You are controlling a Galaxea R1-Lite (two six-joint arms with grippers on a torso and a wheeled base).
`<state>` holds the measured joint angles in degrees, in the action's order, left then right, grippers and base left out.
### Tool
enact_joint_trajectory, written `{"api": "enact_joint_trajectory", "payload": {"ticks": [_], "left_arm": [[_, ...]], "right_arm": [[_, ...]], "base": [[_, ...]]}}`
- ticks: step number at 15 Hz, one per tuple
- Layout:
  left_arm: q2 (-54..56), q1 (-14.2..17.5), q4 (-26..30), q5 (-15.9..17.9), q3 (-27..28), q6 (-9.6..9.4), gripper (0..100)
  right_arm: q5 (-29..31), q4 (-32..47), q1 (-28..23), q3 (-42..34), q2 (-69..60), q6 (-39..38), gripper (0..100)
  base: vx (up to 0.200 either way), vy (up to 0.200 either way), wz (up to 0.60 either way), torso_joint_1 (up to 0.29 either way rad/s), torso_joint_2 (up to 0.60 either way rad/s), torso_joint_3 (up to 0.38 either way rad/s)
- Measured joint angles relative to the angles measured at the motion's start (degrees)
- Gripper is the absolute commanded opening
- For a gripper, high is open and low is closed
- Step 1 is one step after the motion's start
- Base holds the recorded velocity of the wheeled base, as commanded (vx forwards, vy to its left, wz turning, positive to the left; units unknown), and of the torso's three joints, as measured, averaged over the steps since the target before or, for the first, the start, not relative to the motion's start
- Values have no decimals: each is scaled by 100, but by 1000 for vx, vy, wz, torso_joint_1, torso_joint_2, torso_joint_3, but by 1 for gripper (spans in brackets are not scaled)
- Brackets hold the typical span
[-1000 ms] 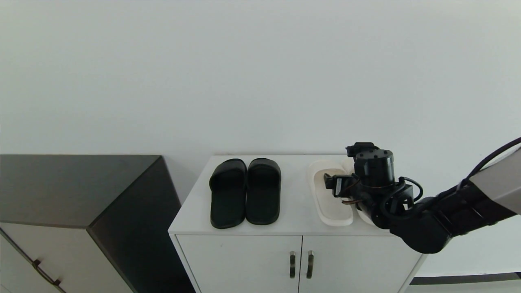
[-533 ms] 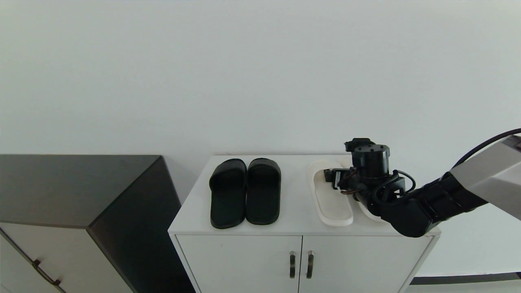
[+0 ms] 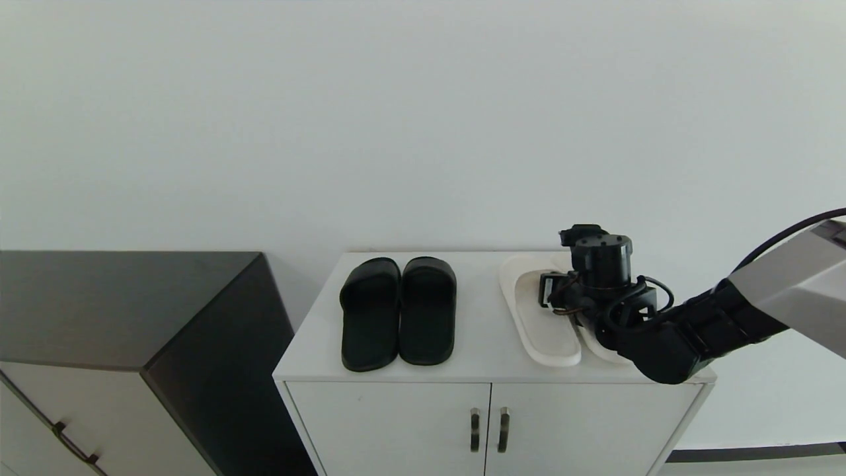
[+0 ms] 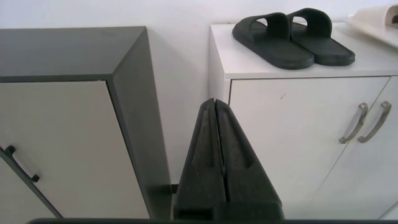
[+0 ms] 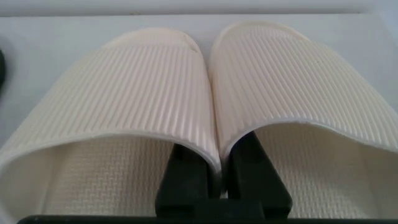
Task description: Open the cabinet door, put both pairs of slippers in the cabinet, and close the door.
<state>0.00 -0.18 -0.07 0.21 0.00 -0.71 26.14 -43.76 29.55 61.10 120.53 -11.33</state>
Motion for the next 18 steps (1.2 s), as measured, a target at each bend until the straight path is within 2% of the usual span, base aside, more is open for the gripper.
{"api": "enact_joint_trajectory", "payload": {"ticks": [3,6,12,16,18], "left_arm": [[0,0,0,-2,0,0,0],[0,0,2,-2,0,-2,0],[0,0,0,-2,0,0,0],[0,0,0,6,0,2,0],[0,0,0,4,0,2,0]], "right_arm": [[7,0,143,-324,-451,73,0],[-148,-20,512,-953,-1111,129,0],[-1543,-11,1841,-2417,-2433,299,0],[-1787,-30,2048,-2921,-2809,334,0],[-1807,-33,2069,-2971,-2861,332,0]], "base": [[0,0,0,0,0,0],[0,0,0,0,0,0],[0,0,0,0,0,0],[0,0,0,0,0,0],[-200,0,0,2,2,7]]}}
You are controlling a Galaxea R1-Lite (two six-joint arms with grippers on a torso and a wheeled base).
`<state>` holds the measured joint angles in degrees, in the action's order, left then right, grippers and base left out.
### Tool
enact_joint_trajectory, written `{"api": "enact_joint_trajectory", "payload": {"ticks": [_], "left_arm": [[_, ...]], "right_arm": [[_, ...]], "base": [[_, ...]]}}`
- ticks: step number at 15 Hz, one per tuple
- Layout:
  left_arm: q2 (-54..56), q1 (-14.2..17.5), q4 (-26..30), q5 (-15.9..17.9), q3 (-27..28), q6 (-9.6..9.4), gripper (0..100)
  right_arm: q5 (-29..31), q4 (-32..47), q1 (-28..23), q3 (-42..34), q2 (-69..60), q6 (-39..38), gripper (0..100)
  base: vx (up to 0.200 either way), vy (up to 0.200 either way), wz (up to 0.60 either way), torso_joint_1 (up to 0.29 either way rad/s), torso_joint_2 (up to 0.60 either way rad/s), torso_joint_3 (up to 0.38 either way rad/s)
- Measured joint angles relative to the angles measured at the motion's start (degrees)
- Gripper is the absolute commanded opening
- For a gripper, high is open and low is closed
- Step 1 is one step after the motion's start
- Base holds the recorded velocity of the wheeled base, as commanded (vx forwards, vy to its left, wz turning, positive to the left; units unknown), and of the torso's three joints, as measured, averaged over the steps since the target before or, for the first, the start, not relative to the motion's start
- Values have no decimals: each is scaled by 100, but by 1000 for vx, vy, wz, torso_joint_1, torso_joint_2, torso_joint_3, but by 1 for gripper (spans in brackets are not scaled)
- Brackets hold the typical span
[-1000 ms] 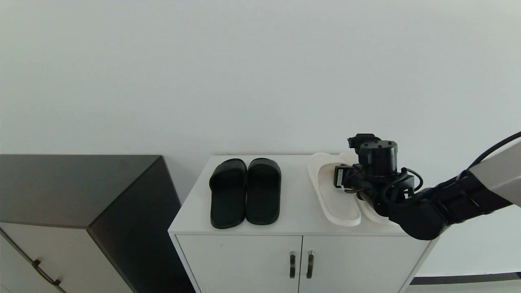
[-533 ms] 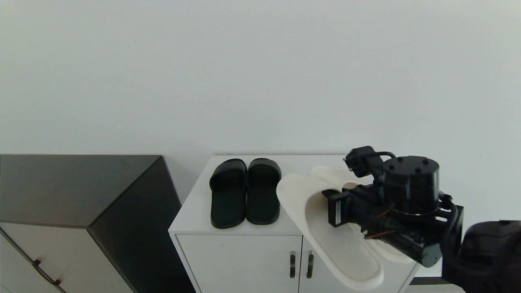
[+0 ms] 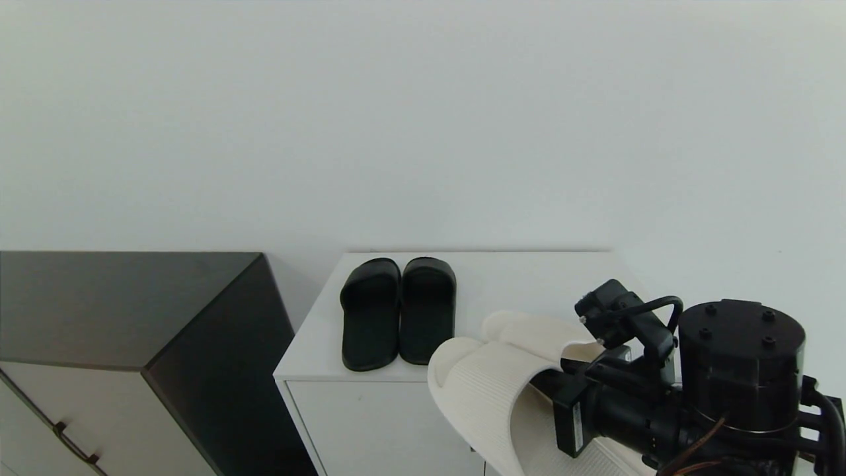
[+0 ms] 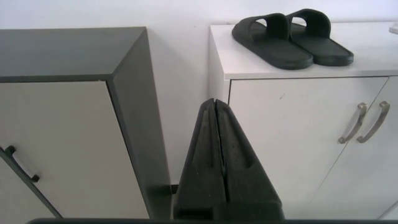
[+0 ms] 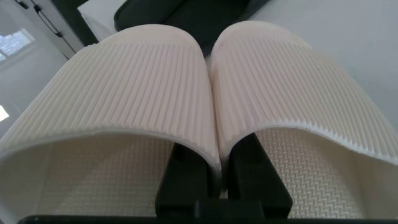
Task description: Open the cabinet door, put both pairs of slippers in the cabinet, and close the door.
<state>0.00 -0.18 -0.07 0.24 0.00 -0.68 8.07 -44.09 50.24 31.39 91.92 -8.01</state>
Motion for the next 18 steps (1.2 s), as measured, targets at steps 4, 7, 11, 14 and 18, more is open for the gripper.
{"api": "enact_joint_trajectory", "payload": {"ticks": [4,7,11,14,18], "left_arm": [[0,2,0,0,0,4,0],[0,0,-2,2,0,6,0],[0,0,0,2,0,2,0],[0,0,0,2,0,0,0],[0,-6,2,0,0,0,0]], "right_arm": [[-13,-11,-32,-121,-18,-24,0],[-162,-99,-63,-163,-29,-11,0],[-222,-112,-90,-174,-24,-1,0],[-219,-185,-85,-207,-38,-4,0],[-217,-293,-118,-304,-49,0,0]], "base": [[-200,0,0,0,4,1],[-67,0,0,-2,-1,4],[0,0,0,0,0,0],[0,-67,0,1,-1,-1],[0,-200,0,2,-1,0]]}}
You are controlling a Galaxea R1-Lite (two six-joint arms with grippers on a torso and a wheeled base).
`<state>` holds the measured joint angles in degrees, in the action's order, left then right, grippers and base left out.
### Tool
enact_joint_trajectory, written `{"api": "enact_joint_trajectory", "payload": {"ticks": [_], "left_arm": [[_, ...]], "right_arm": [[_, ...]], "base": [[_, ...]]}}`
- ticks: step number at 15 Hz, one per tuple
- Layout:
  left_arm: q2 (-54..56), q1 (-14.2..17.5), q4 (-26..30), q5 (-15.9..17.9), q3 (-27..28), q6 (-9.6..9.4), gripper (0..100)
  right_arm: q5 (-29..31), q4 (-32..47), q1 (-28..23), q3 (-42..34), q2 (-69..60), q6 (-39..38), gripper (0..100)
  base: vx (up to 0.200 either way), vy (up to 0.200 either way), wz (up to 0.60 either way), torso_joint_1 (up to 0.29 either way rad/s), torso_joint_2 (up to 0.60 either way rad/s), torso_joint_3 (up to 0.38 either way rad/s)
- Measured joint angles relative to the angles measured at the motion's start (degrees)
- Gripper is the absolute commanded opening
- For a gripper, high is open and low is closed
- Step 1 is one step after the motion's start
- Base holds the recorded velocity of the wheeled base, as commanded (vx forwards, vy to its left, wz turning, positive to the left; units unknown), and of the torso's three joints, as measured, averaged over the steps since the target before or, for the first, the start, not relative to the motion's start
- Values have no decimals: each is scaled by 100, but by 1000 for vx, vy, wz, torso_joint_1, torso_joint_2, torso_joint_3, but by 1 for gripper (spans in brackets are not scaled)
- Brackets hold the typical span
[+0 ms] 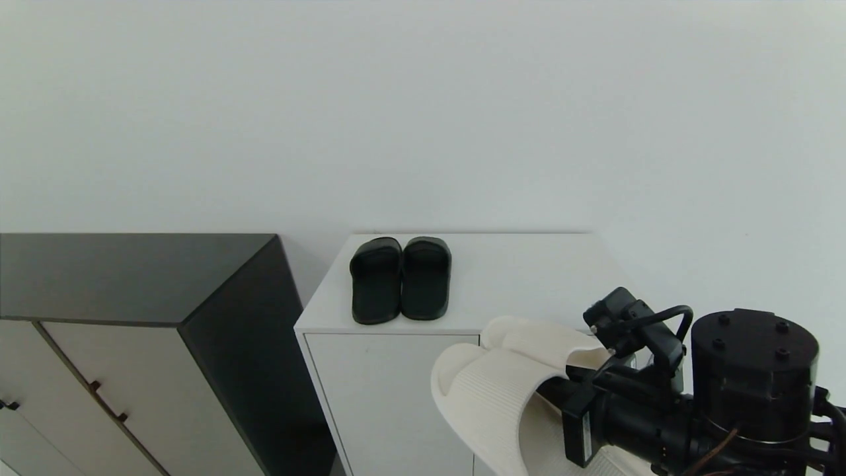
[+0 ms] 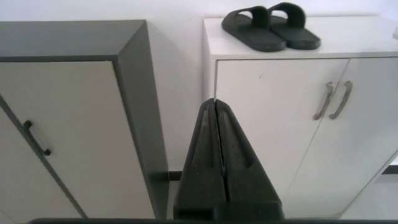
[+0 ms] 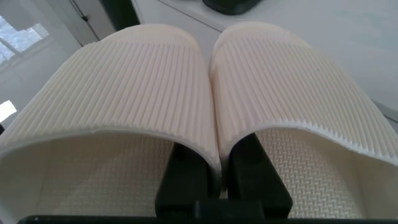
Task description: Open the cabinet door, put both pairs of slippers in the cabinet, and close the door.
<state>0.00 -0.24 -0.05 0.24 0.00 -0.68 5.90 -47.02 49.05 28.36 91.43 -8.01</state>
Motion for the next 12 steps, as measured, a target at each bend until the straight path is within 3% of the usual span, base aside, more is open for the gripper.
{"api": "enact_joint_trajectory", "payload": {"ticks": [1,12], "left_arm": [[0,4,0,2,0,0,0],[-5,2,-2,2,0,6,0]], "right_arm": [[-2,2,-9,-30,-4,2,0],[-557,-112,-33,-501,-254,315,0]], "base": [[0,-200,0,12,2,-2],[0,0,0,0,0,0]]}}
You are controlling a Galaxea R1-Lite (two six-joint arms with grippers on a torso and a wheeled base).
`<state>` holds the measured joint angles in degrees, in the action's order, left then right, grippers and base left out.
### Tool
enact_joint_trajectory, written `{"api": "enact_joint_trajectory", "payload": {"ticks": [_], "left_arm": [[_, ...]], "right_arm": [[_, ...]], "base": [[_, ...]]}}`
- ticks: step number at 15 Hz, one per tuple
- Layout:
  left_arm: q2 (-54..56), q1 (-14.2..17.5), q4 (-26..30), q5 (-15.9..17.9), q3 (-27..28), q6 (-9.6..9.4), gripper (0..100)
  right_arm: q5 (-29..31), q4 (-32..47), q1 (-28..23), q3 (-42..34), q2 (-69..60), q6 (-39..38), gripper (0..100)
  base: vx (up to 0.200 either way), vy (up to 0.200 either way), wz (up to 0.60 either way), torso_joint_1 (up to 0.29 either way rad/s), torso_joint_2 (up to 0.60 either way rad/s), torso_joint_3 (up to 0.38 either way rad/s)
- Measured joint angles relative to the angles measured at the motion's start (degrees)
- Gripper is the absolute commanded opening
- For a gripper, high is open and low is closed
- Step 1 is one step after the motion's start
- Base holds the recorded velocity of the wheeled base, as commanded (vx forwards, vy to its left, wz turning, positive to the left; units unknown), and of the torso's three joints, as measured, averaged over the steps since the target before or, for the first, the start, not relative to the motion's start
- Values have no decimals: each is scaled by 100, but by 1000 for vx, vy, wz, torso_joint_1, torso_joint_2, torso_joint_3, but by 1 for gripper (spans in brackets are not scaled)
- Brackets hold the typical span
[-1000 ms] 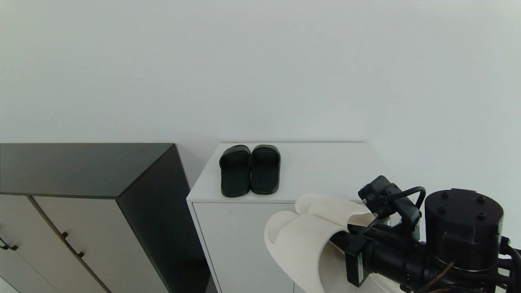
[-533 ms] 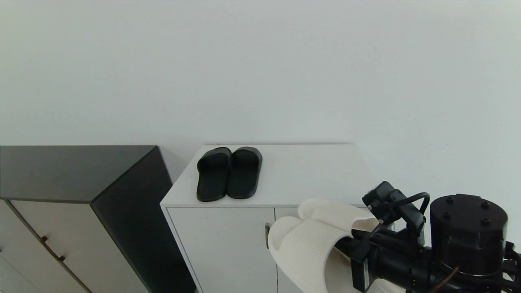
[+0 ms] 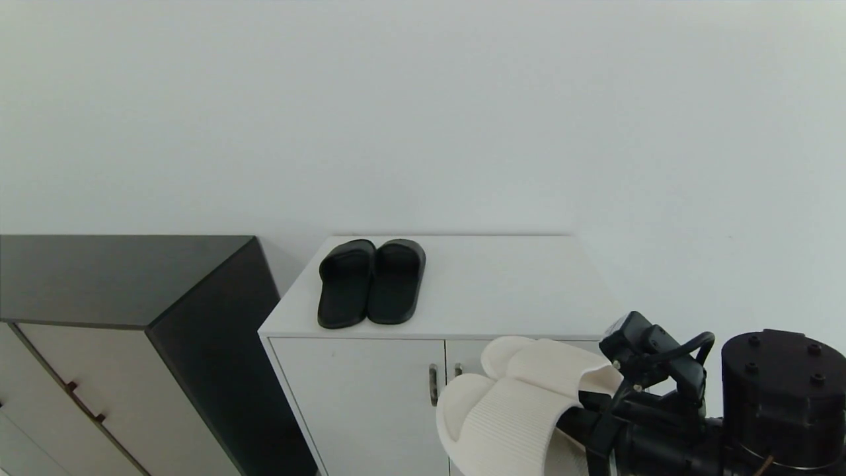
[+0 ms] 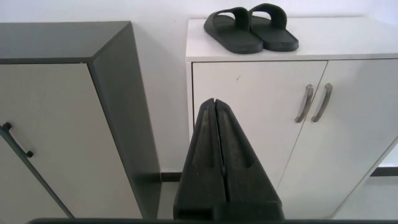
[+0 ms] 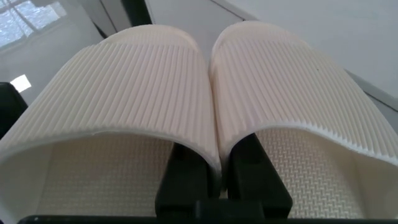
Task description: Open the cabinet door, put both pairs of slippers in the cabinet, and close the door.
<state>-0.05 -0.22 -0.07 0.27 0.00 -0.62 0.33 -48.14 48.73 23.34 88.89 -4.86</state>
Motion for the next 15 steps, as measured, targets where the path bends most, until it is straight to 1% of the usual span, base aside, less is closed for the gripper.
{"api": "enact_joint_trajectory", "payload": {"ticks": [2,4,14,15], "left_arm": [[-2,6,0,0,0,2,0],[-2,4,0,-2,0,0,0],[-2,4,2,-11,0,-9,0],[-2,4,0,-11,0,-2,100]], "right_arm": [[-216,0,-17,-141,-87,117,0],[-246,0,-13,-245,-146,141,0],[-251,0,-17,-351,-118,143,0],[-251,0,-17,-356,-108,143,0]], "base": [[0,0,0,0,0,0],[0,0,0,-149,361,193],[0,0,0,-224,538,311],[0,0,0,-203,520,310]]}}
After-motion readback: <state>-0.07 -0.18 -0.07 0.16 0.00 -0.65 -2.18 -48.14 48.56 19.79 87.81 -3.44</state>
